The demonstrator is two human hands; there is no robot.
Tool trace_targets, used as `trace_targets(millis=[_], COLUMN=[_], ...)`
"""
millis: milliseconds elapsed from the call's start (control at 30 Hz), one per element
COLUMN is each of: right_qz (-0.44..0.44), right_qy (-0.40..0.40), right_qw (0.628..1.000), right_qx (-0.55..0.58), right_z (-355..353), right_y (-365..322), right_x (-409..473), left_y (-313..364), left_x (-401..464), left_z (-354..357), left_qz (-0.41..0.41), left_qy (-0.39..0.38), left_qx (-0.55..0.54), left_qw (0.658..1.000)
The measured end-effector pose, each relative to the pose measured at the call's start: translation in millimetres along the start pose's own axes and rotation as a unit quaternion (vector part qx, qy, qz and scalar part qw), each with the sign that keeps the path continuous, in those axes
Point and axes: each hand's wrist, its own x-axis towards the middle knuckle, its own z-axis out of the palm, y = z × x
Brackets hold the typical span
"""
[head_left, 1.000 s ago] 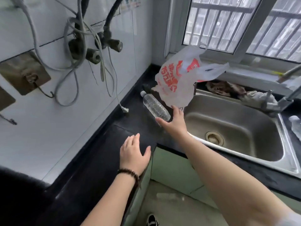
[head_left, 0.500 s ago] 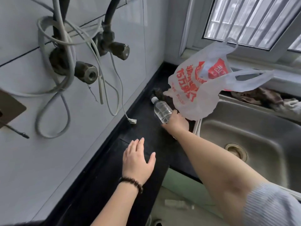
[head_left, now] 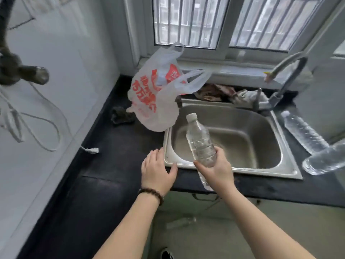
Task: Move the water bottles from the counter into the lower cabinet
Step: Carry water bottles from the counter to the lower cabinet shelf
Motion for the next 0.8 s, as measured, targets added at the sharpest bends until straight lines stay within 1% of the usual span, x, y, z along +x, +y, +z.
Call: trace_targets(millis=[167,333,433,567,700,800], right_qz=[0.094,0.127,0.148,0.168,0.172,0.168], right_qy=[0.110,0.197,0.234,0.265,0.267,0.257], right_qw=[0.988,0.965,0.954,0.943,0.940,0.941], right_qx=[0.059,0.116,0.116,0.115,0.125,0.144], right_z=[-97,-190,-242,-308,-354,-373], right_y=[86,162,205,251,285,296], right_x=[-38,-77,-94,-109,-114,-109], left_y=[100,206,264,327,375,404], left_x=[-15,-48,-70,-92,-98,-86], left_z=[59,116,146,178,199,215], left_qz=[0.111,0.207,0.240,0.225,0.149,0.101], left_qy=[-0.052,-0.083,-0.093,-0.097,-0.122,-0.122], left_qx=[0.008,-0.005,-0.016,-0.084,-0.181,-0.260], left_qw=[0.992,0.975,0.966,0.966,0.964,0.952])
